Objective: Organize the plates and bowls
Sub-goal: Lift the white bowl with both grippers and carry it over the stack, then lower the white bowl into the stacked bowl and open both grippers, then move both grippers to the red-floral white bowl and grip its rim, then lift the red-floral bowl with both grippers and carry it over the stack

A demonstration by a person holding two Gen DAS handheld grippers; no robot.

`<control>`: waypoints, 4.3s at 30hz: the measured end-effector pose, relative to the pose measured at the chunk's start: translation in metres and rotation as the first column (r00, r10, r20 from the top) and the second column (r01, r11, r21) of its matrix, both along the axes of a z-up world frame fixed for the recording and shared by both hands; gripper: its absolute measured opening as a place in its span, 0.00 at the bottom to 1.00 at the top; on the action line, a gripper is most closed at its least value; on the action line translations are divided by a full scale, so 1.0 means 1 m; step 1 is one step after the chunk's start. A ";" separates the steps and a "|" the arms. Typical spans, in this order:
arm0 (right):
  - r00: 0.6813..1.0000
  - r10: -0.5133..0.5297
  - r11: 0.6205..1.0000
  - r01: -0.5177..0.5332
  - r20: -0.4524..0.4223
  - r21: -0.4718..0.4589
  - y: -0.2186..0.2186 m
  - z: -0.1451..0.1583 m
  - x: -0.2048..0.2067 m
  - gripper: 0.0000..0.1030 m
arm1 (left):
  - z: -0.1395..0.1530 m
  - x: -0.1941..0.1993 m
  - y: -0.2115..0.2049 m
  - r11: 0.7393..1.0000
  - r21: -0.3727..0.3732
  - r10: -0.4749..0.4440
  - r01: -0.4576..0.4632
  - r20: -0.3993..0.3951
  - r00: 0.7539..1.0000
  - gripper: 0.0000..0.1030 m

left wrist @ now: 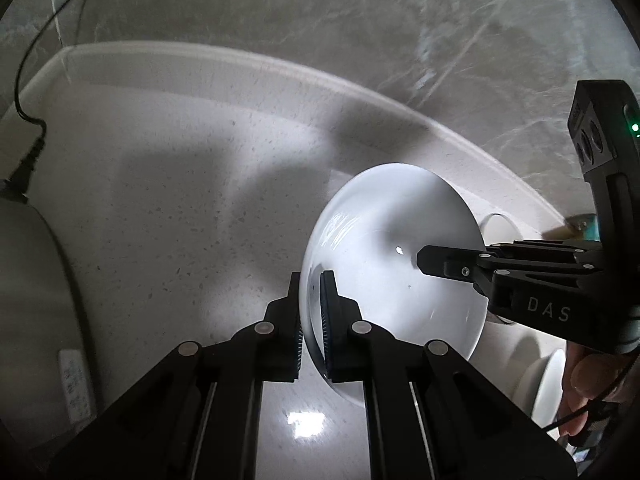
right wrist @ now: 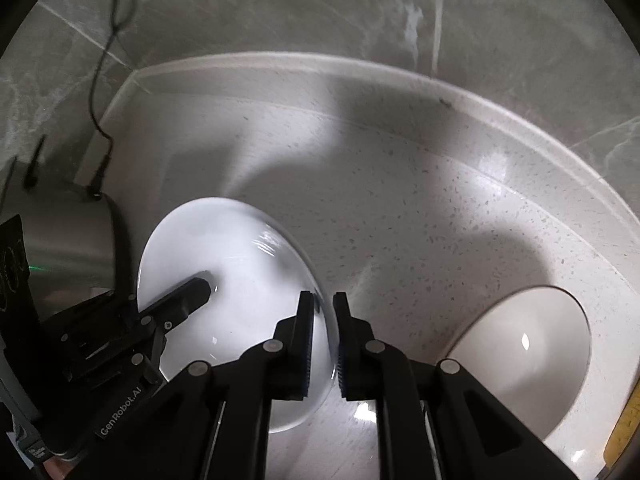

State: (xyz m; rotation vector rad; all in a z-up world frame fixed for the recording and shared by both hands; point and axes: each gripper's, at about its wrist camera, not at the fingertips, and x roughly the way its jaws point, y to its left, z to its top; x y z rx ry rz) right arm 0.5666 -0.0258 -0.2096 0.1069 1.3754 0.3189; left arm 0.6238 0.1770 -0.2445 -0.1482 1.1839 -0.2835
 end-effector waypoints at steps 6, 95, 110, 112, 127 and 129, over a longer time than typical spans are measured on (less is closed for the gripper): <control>0.999 -0.032 0.999 0.030 0.039 0.032 -0.019 0.032 -0.034 0.11 | 0.040 -0.030 -0.013 0.999 -0.017 -0.049 0.050 0.039 0.998 0.06; 0.910 -0.385 0.922 0.370 0.154 0.114 -0.220 0.092 -0.160 0.90 | 0.043 -0.023 -0.120 0.982 -0.039 -0.185 0.186 0.016 0.983 0.99; 0.892 -0.448 0.890 0.451 -0.061 0.067 -0.201 -0.009 -0.064 0.71 | -0.050 0.062 -0.158 0.951 0.029 -0.302 0.306 -0.107 0.947 0.55; 0.897 -0.435 0.896 0.439 -0.072 0.063 -0.198 -0.015 -0.059 0.71 | -0.059 0.068 -0.159 0.948 0.012 -0.314 0.318 -0.127 0.941 0.48; 0.897 -0.413 0.897 0.431 -0.160 0.099 -0.183 -0.045 -0.053 0.13 | -0.069 0.066 -0.179 0.925 -0.015 -0.379 0.381 -0.133 0.916 0.08; 0.897 -0.416 0.897 0.432 -0.150 0.094 -0.181 -0.046 -0.053 0.13 | -0.069 0.066 -0.183 0.926 -0.013 -0.377 0.378 -0.136 0.916 0.08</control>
